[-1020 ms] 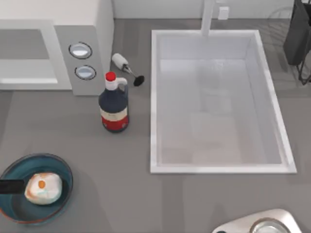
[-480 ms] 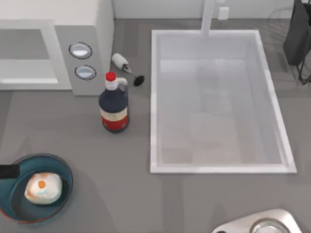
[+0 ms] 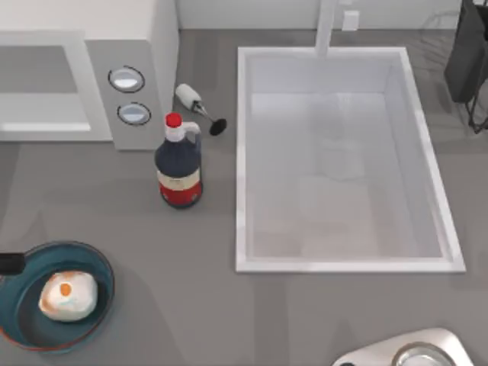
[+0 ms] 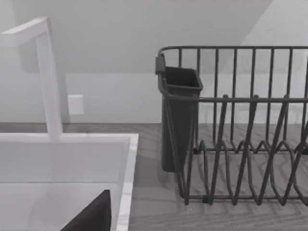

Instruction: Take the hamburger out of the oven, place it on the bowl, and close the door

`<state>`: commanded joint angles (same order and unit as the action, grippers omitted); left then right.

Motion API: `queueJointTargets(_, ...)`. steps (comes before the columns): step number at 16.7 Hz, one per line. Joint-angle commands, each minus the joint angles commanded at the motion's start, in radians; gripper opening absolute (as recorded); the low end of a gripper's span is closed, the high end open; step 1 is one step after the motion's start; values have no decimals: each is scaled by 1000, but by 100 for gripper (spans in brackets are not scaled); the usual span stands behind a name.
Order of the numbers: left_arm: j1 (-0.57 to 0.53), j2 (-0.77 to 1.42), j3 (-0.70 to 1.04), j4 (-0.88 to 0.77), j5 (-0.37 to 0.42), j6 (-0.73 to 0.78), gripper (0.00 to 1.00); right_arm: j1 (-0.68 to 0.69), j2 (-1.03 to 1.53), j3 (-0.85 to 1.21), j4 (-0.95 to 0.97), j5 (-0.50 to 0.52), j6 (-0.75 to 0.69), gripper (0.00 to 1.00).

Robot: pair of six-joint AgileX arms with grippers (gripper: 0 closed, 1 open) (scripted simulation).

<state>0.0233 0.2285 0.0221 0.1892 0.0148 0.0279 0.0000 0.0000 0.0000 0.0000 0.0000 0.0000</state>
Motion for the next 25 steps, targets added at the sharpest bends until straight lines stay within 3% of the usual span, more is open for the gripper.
queueJointTargets(5, 194, 262, 245, -170, 125, 169, 0, 0, 0, 0, 0, 0, 0, 100)
queueJointTargets(17, 864, 1282, 1126, -788, 555, 752, 0, 0, 0, 0, 0, 0, 0, 100)
queueJointTargets(21, 991, 1456, 1289, -912, 637, 862, 0, 0, 0, 0, 0, 0, 0, 100)
queueJointTargets(25, 1016, 1487, 1319, -937, 652, 883, 0, 0, 0, 0, 0, 0, 0, 100)
